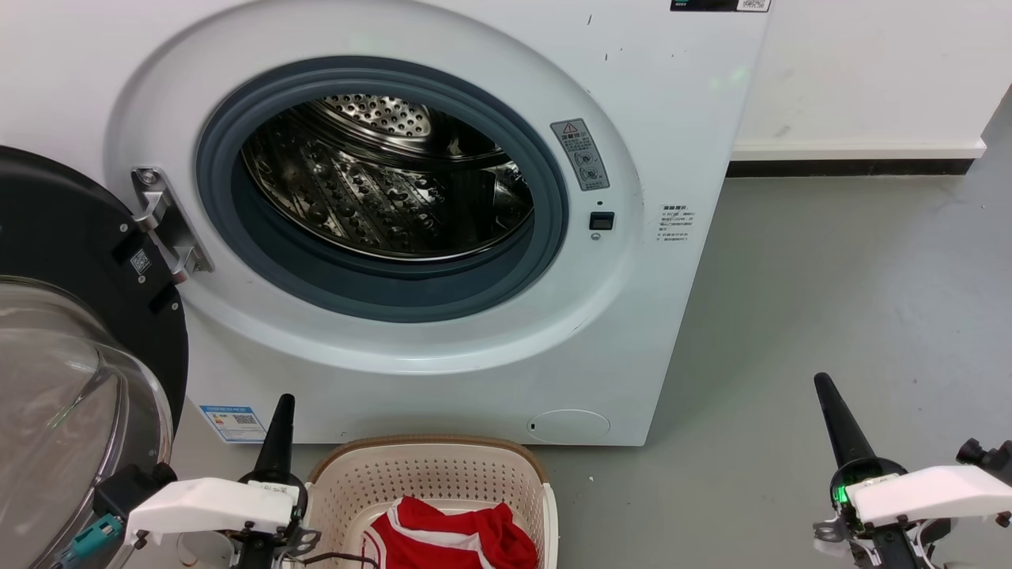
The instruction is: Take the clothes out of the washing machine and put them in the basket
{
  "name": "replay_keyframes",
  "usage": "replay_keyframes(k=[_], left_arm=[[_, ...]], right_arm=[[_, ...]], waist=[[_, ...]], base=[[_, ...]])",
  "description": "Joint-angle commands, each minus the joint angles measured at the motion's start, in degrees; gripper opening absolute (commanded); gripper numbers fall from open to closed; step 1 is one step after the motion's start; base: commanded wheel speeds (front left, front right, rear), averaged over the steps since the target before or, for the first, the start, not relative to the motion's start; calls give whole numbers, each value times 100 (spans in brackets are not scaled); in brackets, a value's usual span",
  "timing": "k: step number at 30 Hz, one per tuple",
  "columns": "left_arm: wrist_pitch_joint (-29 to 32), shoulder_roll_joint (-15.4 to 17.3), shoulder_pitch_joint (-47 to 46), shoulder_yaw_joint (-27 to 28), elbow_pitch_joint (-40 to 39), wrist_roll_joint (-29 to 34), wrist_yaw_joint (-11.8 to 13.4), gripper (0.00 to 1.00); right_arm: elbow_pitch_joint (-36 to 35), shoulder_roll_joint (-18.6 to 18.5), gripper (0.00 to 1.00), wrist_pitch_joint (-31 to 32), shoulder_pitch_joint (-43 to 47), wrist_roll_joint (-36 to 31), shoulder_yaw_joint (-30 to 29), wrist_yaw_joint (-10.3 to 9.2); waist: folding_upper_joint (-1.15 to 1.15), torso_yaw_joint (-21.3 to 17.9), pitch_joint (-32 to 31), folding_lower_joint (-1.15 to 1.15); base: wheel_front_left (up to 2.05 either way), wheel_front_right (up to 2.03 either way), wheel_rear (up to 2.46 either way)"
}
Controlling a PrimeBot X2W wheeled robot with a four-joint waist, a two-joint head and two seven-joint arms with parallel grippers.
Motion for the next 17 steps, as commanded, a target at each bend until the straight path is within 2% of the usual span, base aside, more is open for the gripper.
replay_keyframes(k=[1,17], left_arm=[[53,-9,-130,59,-18,-239,-50,0],[252,-49,-211,184,54,-1077,-134,0]], right_arm=[[15,-23,0,33,-146,256,-39,0],[162,-9,0,148,-260,1107,-151,-1]], waist=[[0,-2,5,0],[0,-12,29,0]], base=[[0,0,0],[0,0,0]])
